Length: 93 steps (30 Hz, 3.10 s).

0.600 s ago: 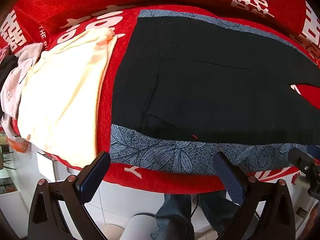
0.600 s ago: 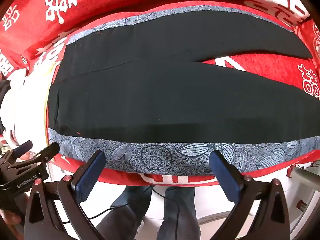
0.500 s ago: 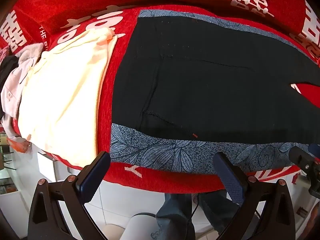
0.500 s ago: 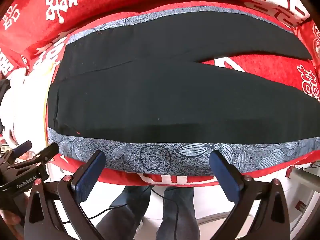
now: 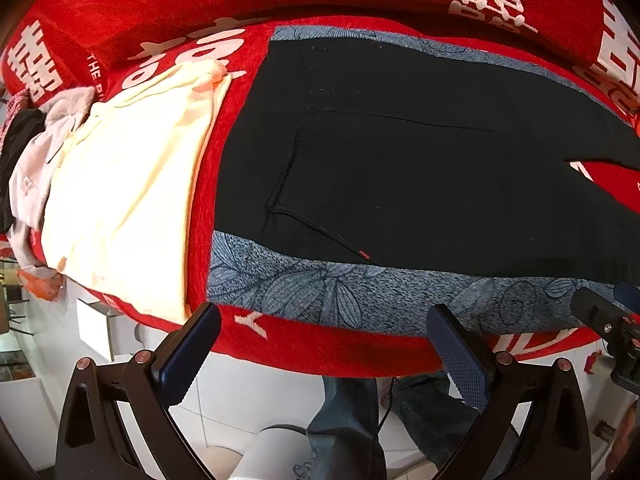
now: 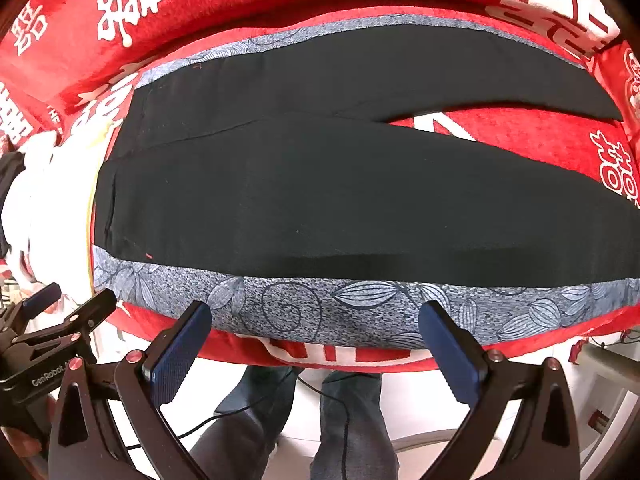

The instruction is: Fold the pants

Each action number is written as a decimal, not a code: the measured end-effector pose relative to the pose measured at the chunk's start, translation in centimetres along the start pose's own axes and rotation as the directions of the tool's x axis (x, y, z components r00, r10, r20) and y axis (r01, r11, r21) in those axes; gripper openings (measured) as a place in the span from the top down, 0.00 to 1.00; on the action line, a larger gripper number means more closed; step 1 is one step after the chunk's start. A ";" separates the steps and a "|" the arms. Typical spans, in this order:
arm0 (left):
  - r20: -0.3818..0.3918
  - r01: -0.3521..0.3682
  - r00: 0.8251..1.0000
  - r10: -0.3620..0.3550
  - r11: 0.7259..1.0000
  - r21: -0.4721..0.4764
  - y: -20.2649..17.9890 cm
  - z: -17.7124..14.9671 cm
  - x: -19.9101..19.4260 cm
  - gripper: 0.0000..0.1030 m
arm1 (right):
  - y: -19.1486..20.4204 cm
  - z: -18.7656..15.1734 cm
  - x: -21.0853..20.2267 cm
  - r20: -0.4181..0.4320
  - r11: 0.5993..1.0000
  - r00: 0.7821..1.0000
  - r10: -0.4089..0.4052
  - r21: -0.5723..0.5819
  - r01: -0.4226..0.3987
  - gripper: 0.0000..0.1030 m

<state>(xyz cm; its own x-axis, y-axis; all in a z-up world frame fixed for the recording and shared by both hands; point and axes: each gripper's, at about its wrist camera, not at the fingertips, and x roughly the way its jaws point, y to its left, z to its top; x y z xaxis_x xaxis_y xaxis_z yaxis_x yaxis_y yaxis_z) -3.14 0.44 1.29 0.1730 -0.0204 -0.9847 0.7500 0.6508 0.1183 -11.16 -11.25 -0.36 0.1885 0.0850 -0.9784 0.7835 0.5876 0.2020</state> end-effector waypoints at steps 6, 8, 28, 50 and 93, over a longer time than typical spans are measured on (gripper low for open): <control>0.013 0.003 1.000 -0.002 0.999 -0.052 -0.3 -0.7 -0.9 0.00 | -0.5 -0.1 -0.5 0.004 0.999 1.000 0.019 -0.033 -0.019 0.00; -0.002 -0.006 1.000 0.006 0.998 -0.065 -0.5 -0.8 -0.9 0.00 | -0.7 -0.1 -0.8 0.007 0.999 1.000 0.026 -0.041 -0.026 0.00; -0.064 0.178 0.981 -0.185 0.979 -0.095 4.5 0.7 5.0 0.00 | -0.2 -0.6 4.2 0.006 0.889 0.896 0.443 0.129 -0.440 0.00; -0.053 0.439 0.888 -0.457 0.876 -0.202 7.4 -2.0 8.0 0.00 | -1.4 -6.1 13.4 0.193 0.469 0.622 0.759 0.500 -0.728 0.88; 0.198 0.518 0.855 -0.479 0.807 -0.283 6.3 11.5 1.5 0.67 | -14.8 11.0 -2.4 0.180 0.652 0.693 0.698 0.242 -0.719 0.94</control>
<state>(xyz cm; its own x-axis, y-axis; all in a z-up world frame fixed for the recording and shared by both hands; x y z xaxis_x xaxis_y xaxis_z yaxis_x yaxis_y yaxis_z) 9.18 -4.21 2.01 -0.0848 -0.4801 -0.8731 0.5145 0.7293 -0.4510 -16.66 -28.99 -0.52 0.7841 0.3237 -0.5295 0.5186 0.1271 0.8455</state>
